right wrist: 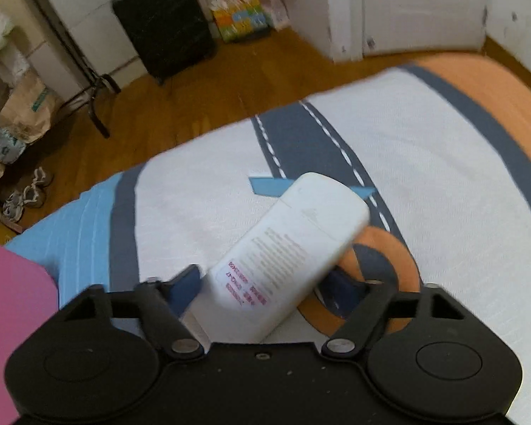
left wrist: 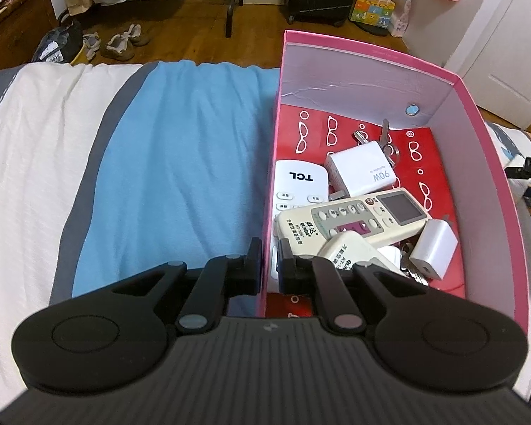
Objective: Organize rigid objects
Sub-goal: 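Move the right tool to the white power bank and grasp it, then carry the white power bank into the pink box and release it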
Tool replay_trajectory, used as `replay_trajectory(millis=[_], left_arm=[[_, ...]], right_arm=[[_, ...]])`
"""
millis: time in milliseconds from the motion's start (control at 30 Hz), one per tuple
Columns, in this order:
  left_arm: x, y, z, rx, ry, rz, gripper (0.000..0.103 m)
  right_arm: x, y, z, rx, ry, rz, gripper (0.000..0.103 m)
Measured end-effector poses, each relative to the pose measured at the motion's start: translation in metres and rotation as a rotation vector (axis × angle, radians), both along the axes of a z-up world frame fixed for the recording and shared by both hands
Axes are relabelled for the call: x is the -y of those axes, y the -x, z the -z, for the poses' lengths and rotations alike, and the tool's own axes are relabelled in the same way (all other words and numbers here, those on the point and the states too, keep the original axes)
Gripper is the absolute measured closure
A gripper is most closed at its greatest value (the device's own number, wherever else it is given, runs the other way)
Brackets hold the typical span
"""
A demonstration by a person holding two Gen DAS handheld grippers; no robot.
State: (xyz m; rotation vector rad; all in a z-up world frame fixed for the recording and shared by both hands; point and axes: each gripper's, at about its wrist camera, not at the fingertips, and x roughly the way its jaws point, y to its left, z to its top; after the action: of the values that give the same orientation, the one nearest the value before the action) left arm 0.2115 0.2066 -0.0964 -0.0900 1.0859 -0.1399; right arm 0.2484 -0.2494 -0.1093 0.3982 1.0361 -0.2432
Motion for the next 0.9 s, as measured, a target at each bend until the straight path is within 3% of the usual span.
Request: replay_trajectory(millis=[67, 167, 333, 467, 633, 900], left_arm=[[-0.001, 0.002, 0.0, 0.007, 0.007, 0.008, 0.097], [-0.003, 0.001, 0.001, 0.004, 0.013, 0.006, 0.097], [0.0, 0.002, 0.001, 0.01, -0.003, 0.011, 0.097], [0.0, 0.003, 0.001, 0.016, 0.006, 0.0, 0.097], [0.0, 0.005, -0.002, 0.022, 0.003, 0.003, 0.097], [-0.001, 0.006, -0.003, 0.026, -0.01, 0.016, 0.097]], right_arm=[[0.015, 0.007, -0.002, 0.023, -0.116, -0.005, 0.058], [0.033, 0.015, -0.003, 0.019, -0.21, 0.035, 0.067], [0.021, 0.03, -0.015, 0.03, -0.2, -0.063, 0.083], [0.0, 0.043, -0.009, -0.027, -0.316, -0.186, 0.084], [-0.033, 0.041, -0.012, -0.055, -0.19, -0.317, 0.083], [-0.039, 0.025, -0.015, 0.028, -0.166, -0.282, 0.084]])
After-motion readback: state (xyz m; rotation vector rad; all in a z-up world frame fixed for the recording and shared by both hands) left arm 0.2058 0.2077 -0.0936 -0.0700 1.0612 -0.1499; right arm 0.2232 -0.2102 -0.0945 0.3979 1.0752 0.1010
